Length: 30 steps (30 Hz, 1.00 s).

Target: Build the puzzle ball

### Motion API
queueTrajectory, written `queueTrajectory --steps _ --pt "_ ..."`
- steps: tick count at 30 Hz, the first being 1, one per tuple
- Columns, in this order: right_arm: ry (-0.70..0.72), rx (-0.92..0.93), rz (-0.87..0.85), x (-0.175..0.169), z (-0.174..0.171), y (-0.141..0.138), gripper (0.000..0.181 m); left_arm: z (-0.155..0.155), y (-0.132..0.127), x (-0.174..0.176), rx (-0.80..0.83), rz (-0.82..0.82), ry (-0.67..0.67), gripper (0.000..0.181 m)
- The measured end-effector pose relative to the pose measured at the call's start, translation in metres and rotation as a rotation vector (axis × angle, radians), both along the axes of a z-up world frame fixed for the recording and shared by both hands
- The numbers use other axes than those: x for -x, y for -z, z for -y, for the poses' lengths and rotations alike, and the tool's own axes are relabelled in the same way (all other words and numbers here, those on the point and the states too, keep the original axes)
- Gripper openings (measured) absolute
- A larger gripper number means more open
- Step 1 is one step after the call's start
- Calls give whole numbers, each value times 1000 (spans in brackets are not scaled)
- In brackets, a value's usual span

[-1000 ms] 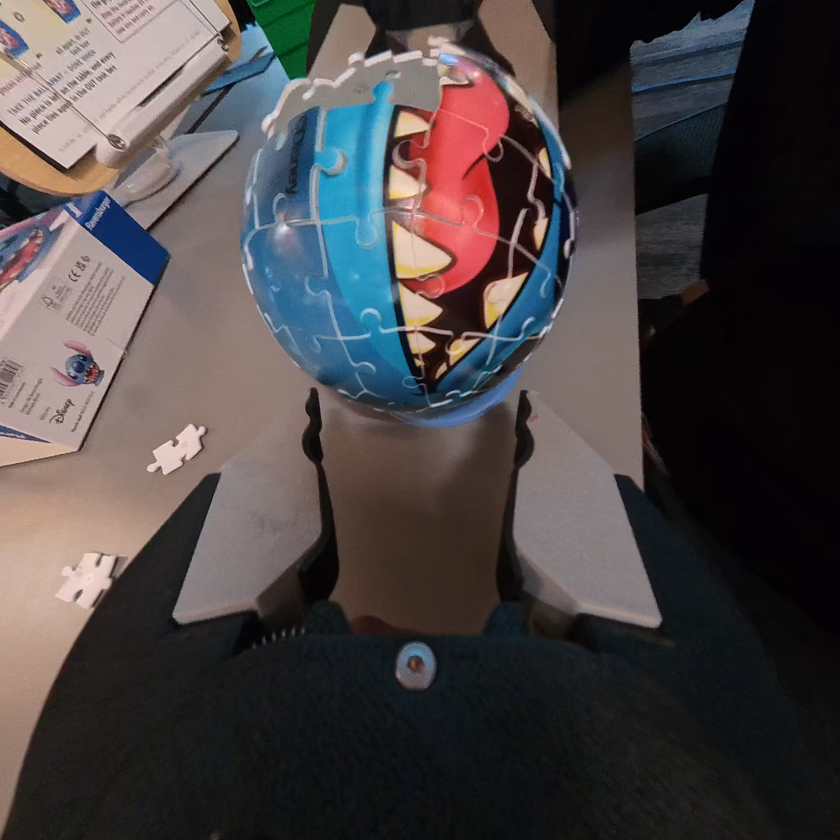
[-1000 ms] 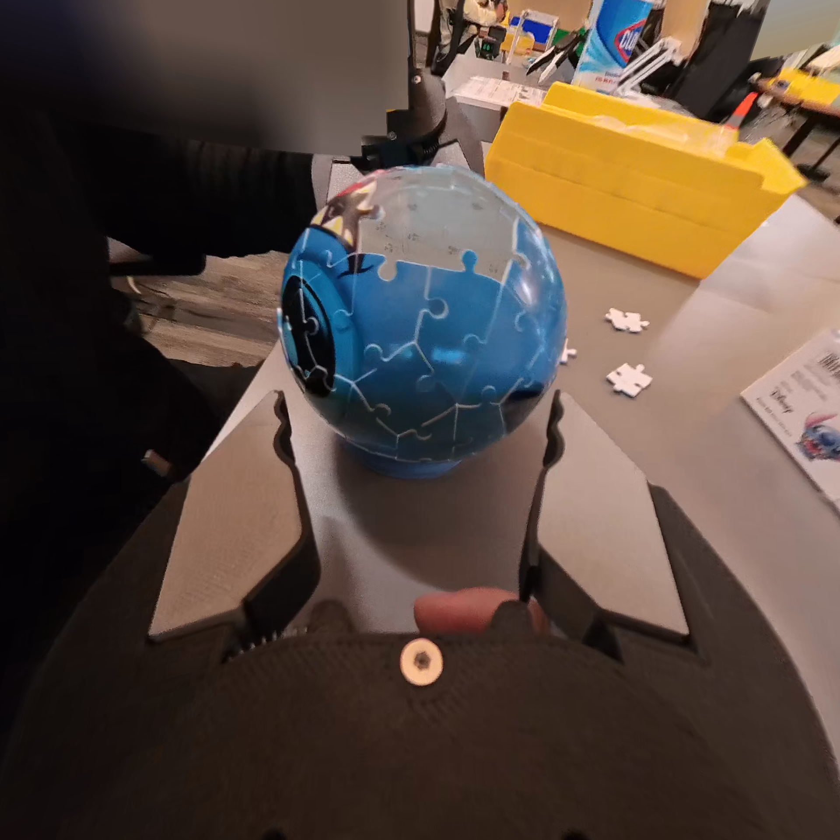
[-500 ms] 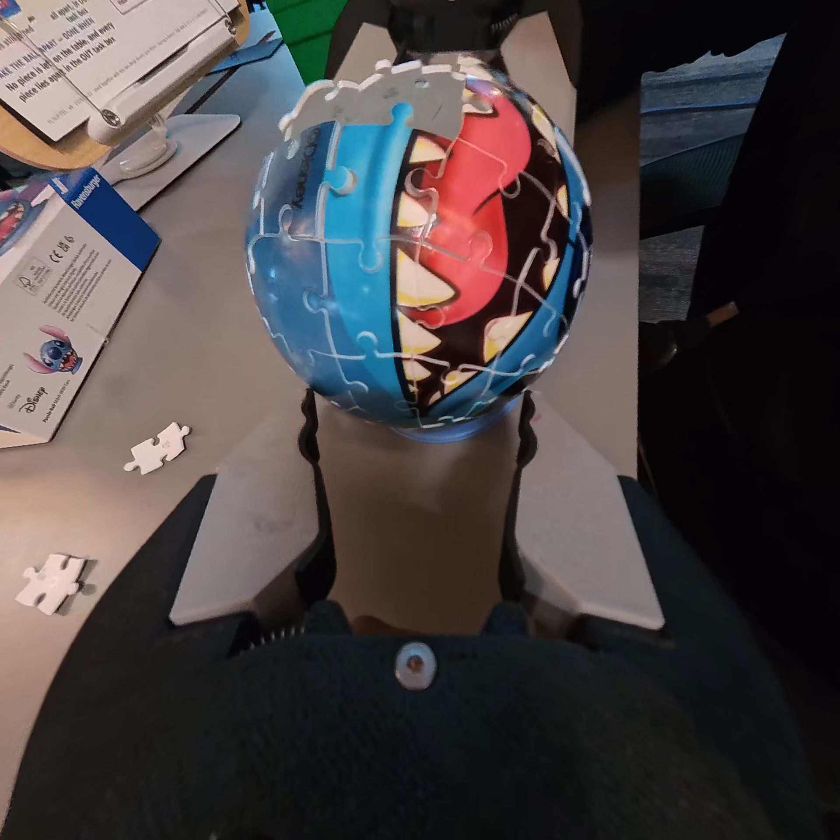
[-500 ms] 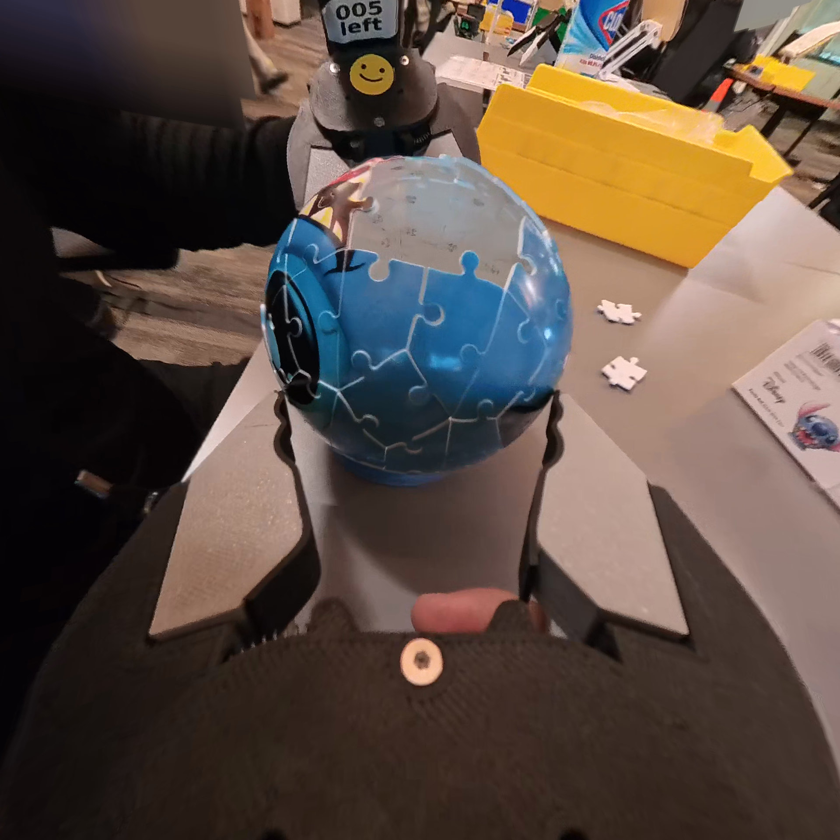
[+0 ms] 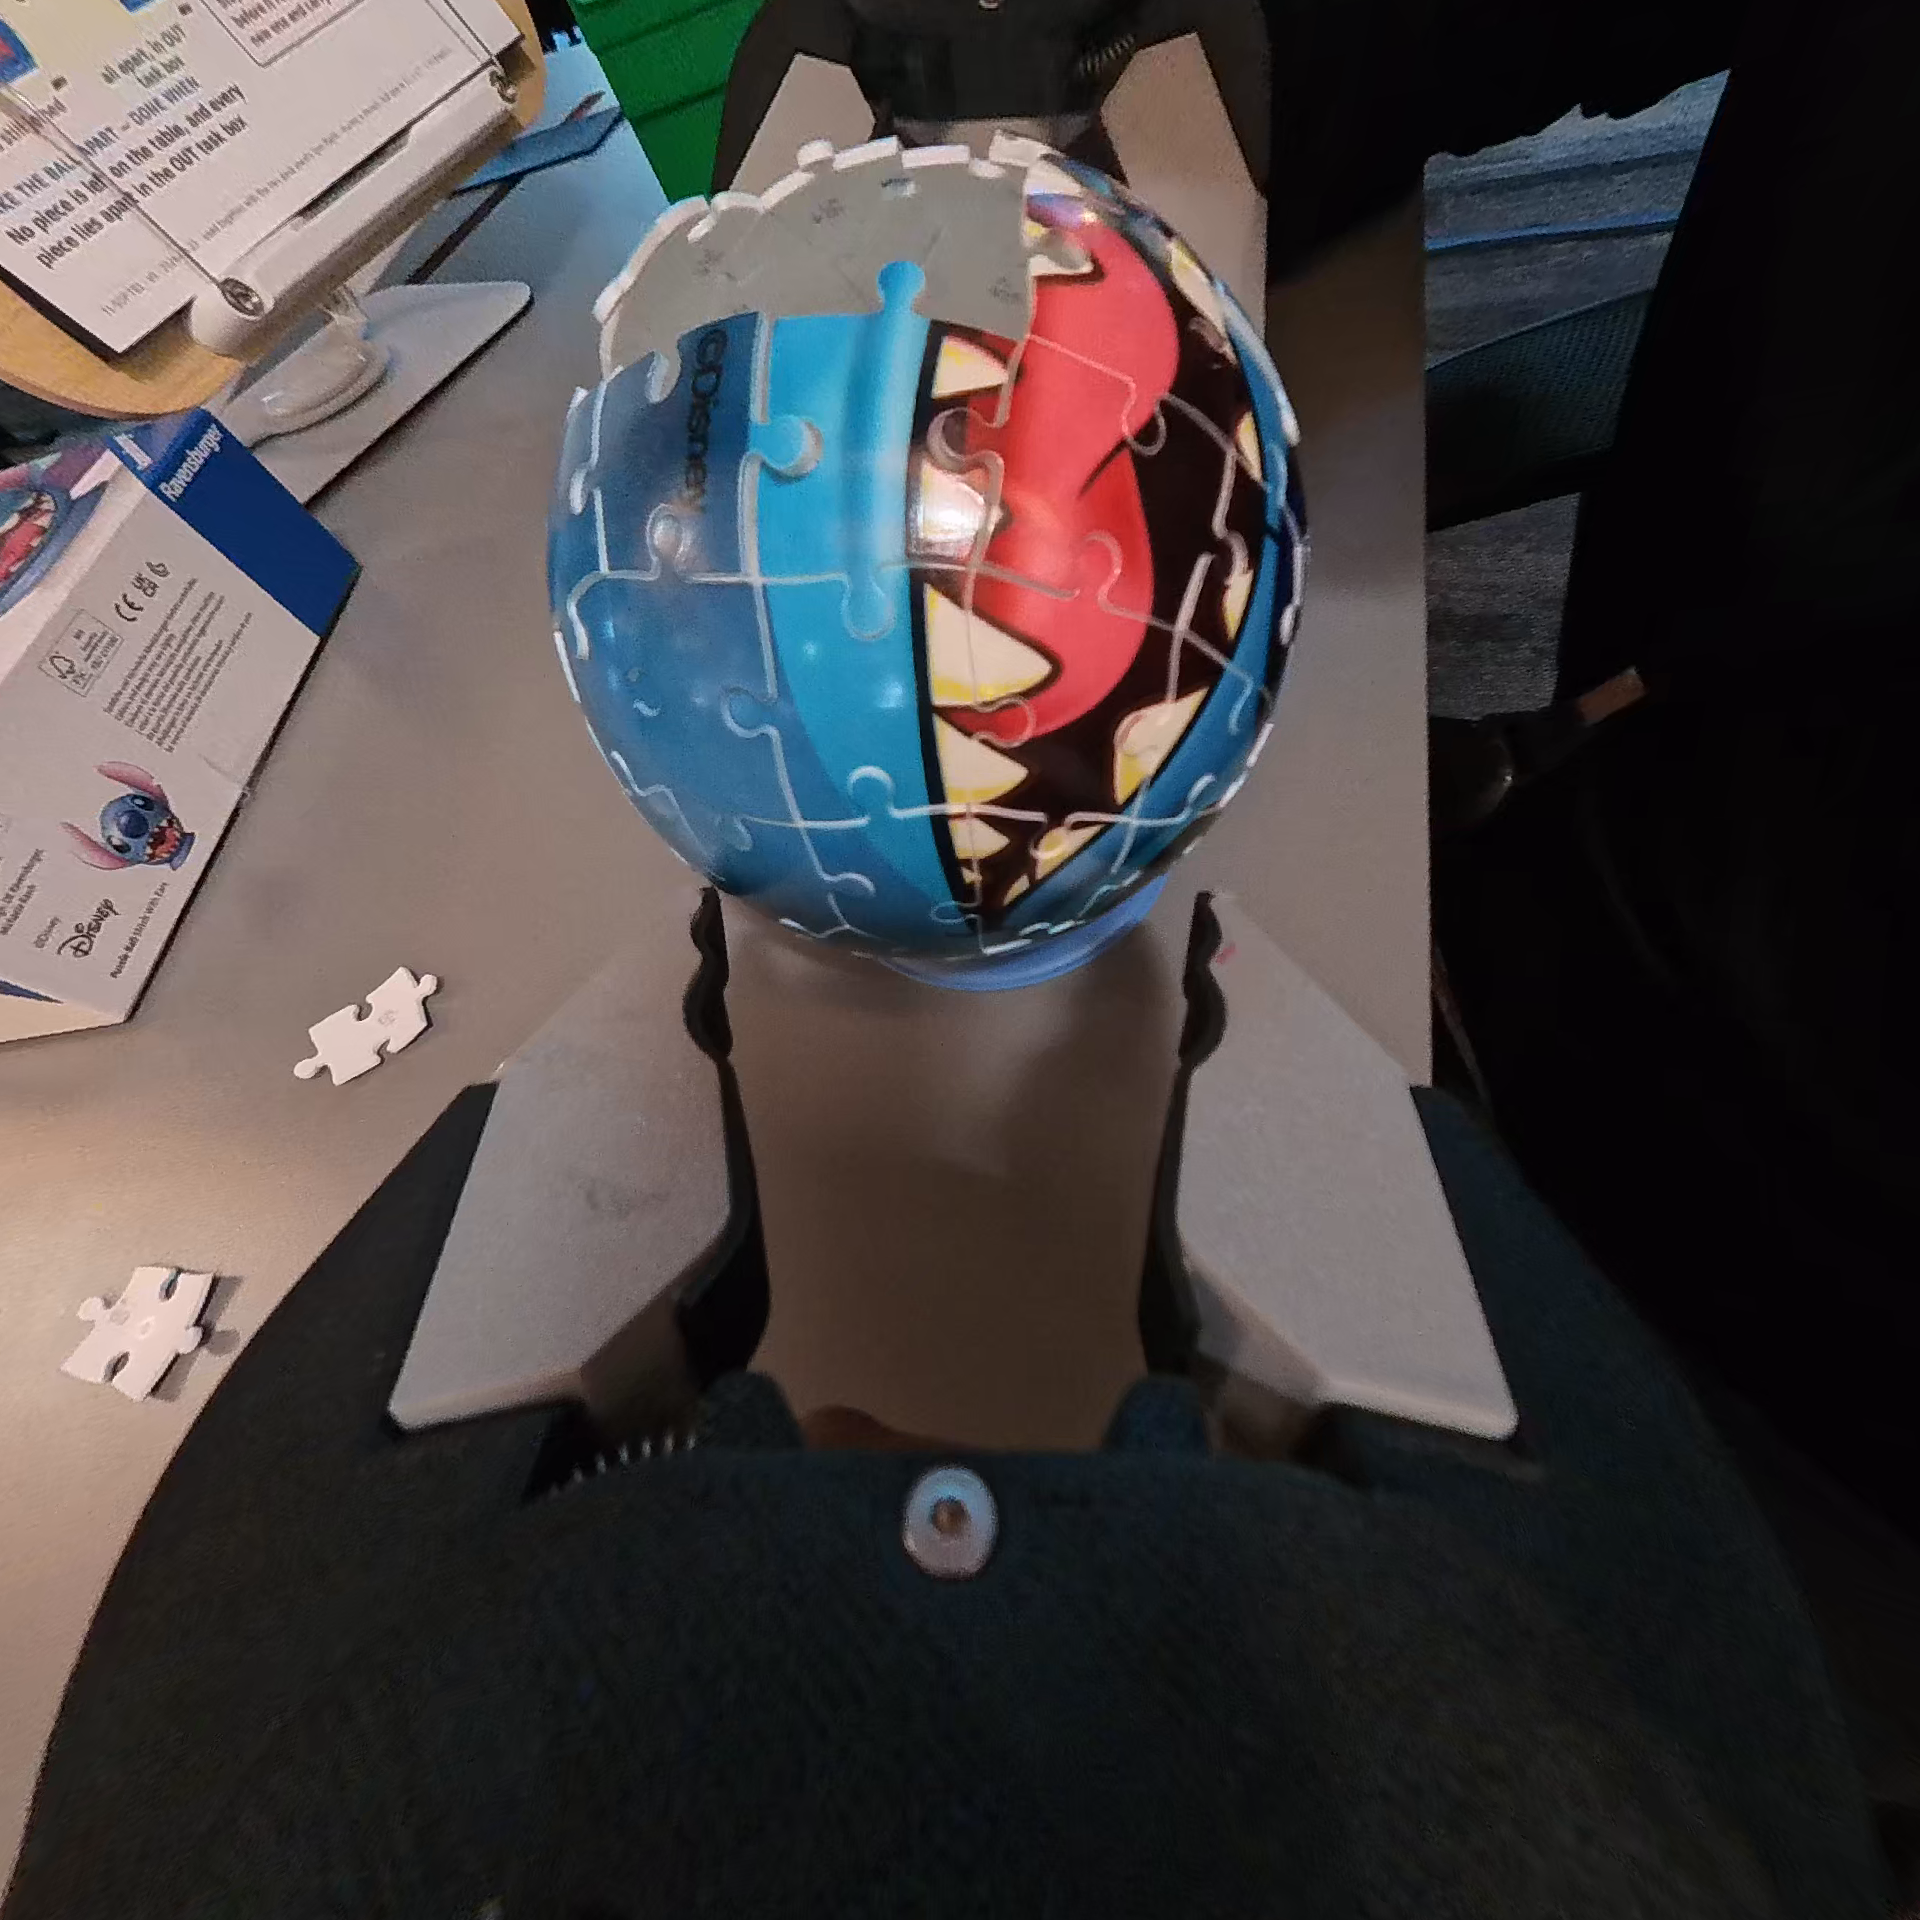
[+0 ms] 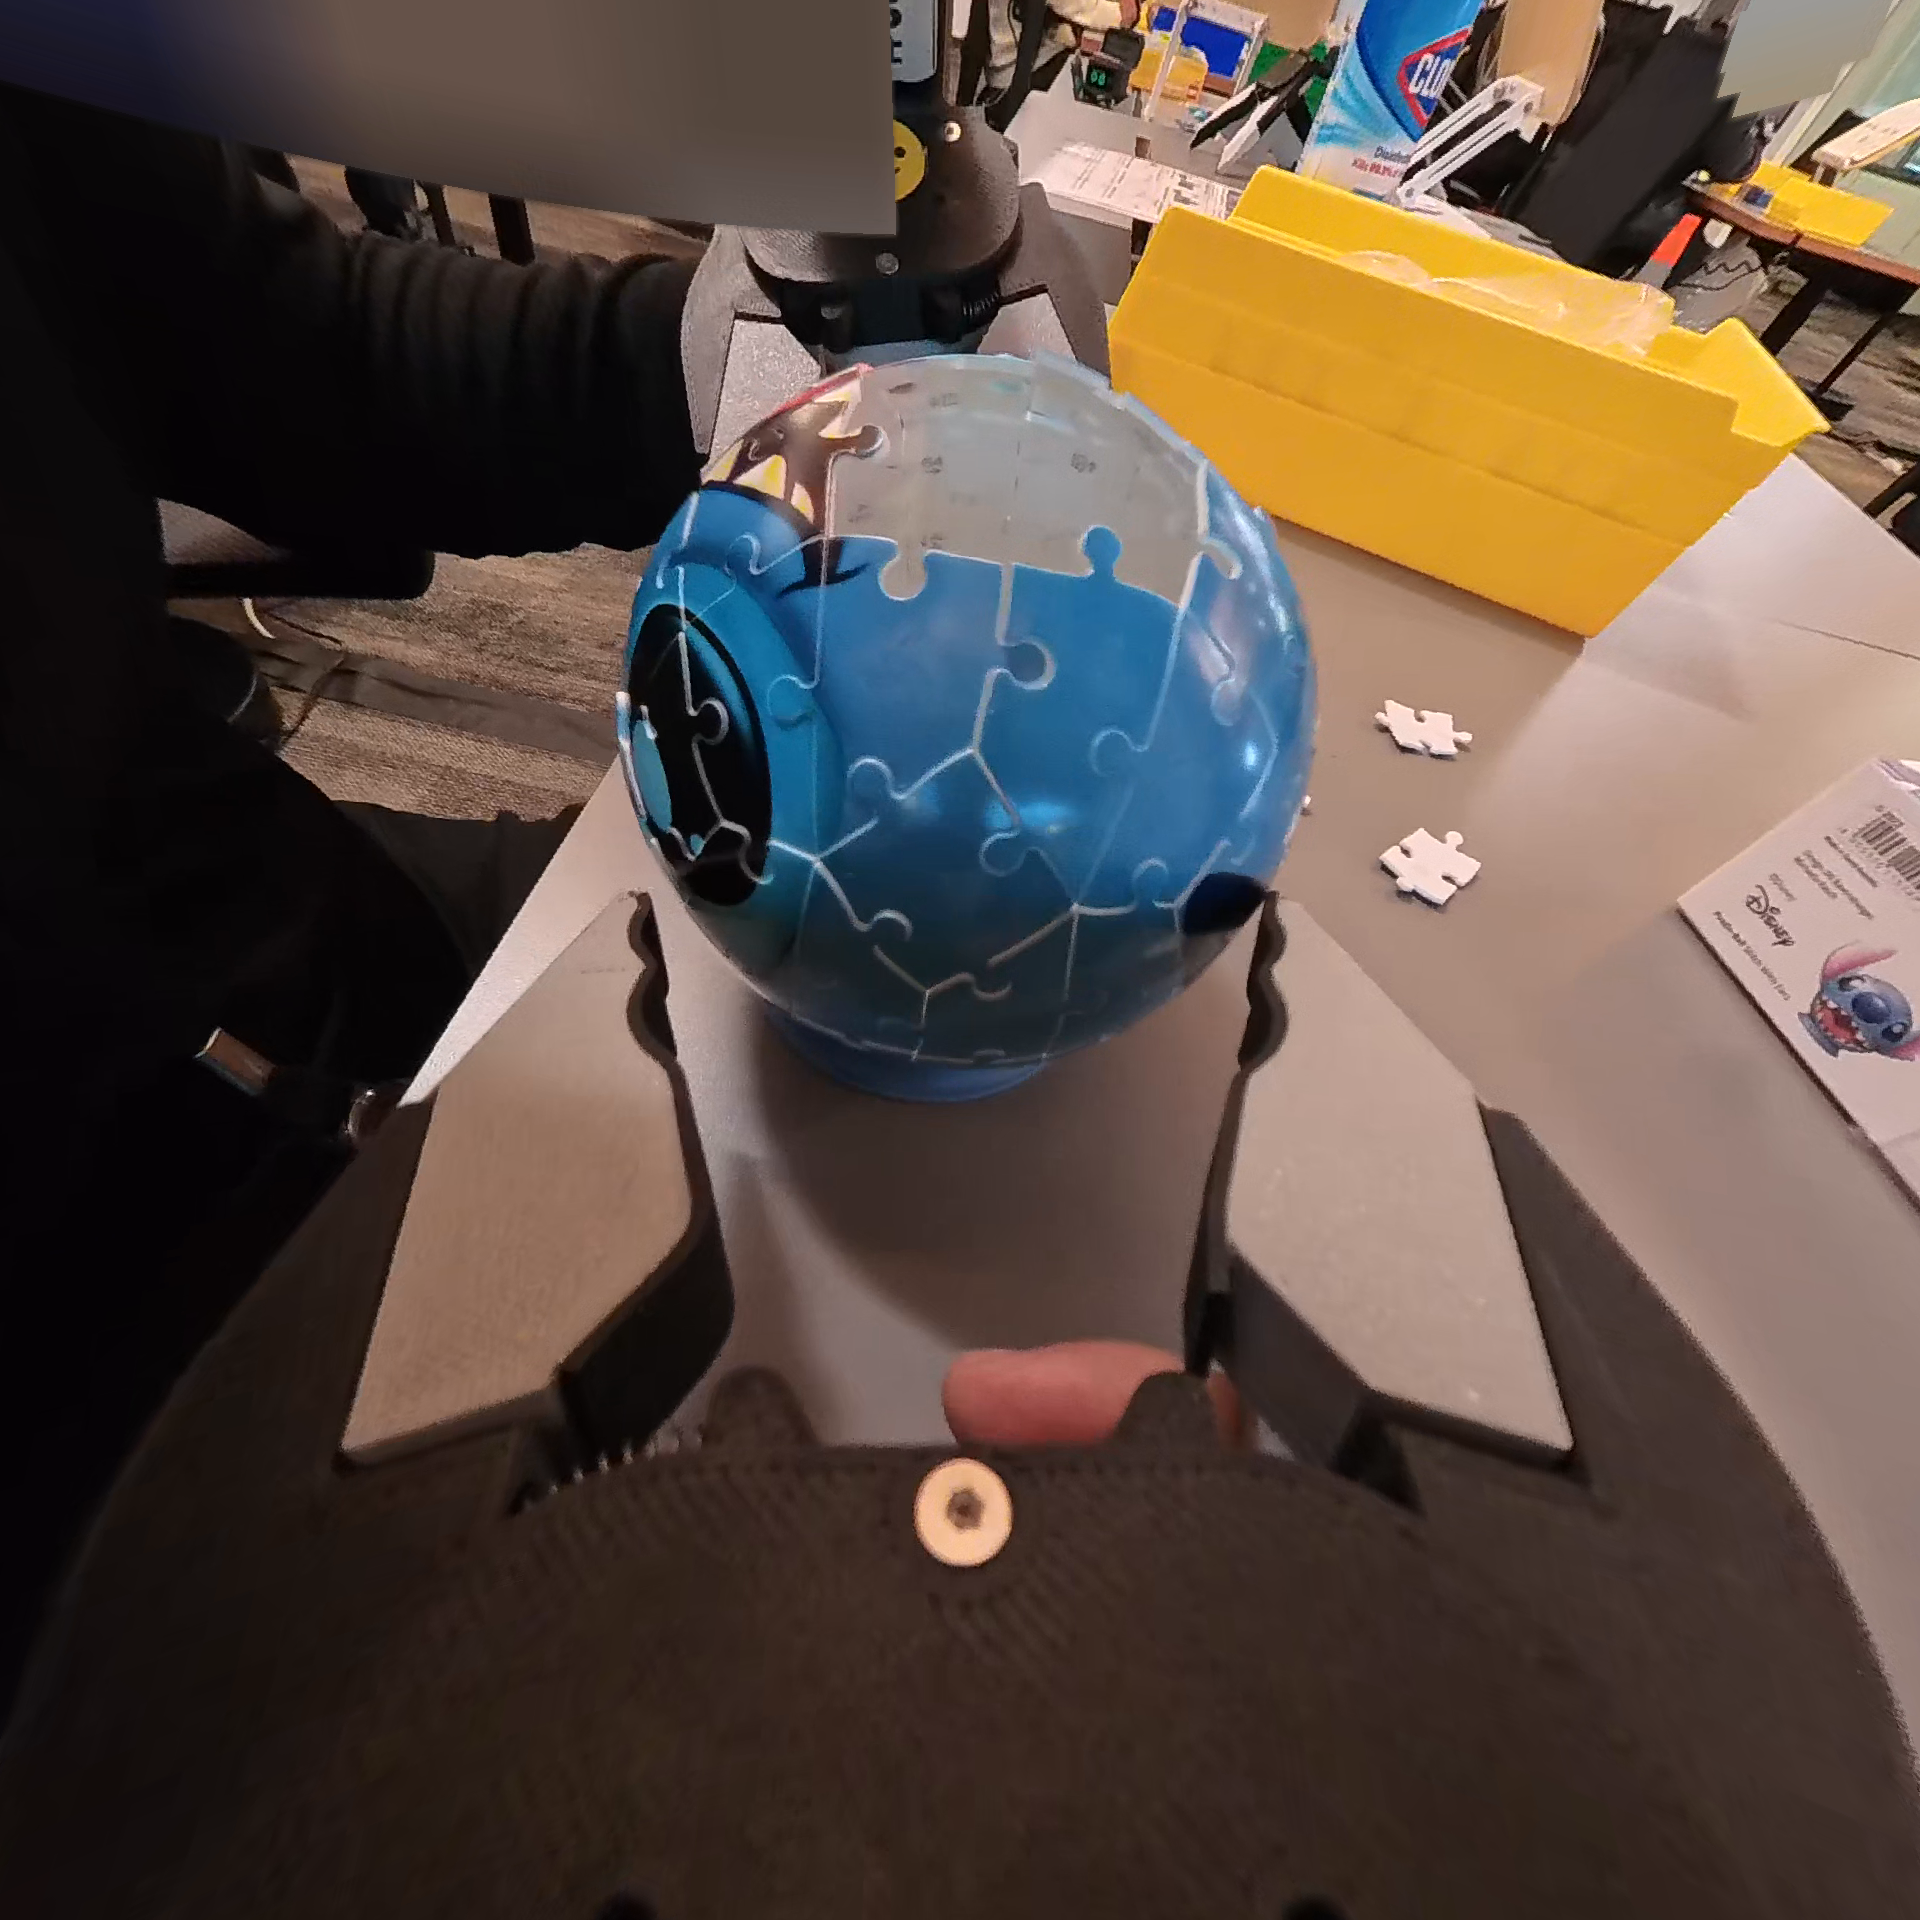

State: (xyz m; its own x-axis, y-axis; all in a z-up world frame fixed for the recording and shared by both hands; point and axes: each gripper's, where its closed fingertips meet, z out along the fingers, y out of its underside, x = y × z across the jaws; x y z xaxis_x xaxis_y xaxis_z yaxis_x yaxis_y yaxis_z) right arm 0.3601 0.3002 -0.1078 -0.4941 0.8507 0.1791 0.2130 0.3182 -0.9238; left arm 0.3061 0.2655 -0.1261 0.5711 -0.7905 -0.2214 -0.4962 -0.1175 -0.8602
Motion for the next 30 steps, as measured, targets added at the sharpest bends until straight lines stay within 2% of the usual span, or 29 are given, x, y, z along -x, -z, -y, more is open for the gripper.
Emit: queueTrajectory --steps 13,16,24,30 --pt "47 -92 -43 4 -1 0 109 -7 0 -2 -20 -3 -31 89" --pt "49 -85 -40 5 0 0 110 -7 3 -3 26 -1 -38 87" --pt "27 40 -15 4 0 -5 110 -7 4 -4 56 22 -36 87" --pt "9 101 -15 3 -1 -9 109 -3 -3 -1 -49 -1 -8 88"
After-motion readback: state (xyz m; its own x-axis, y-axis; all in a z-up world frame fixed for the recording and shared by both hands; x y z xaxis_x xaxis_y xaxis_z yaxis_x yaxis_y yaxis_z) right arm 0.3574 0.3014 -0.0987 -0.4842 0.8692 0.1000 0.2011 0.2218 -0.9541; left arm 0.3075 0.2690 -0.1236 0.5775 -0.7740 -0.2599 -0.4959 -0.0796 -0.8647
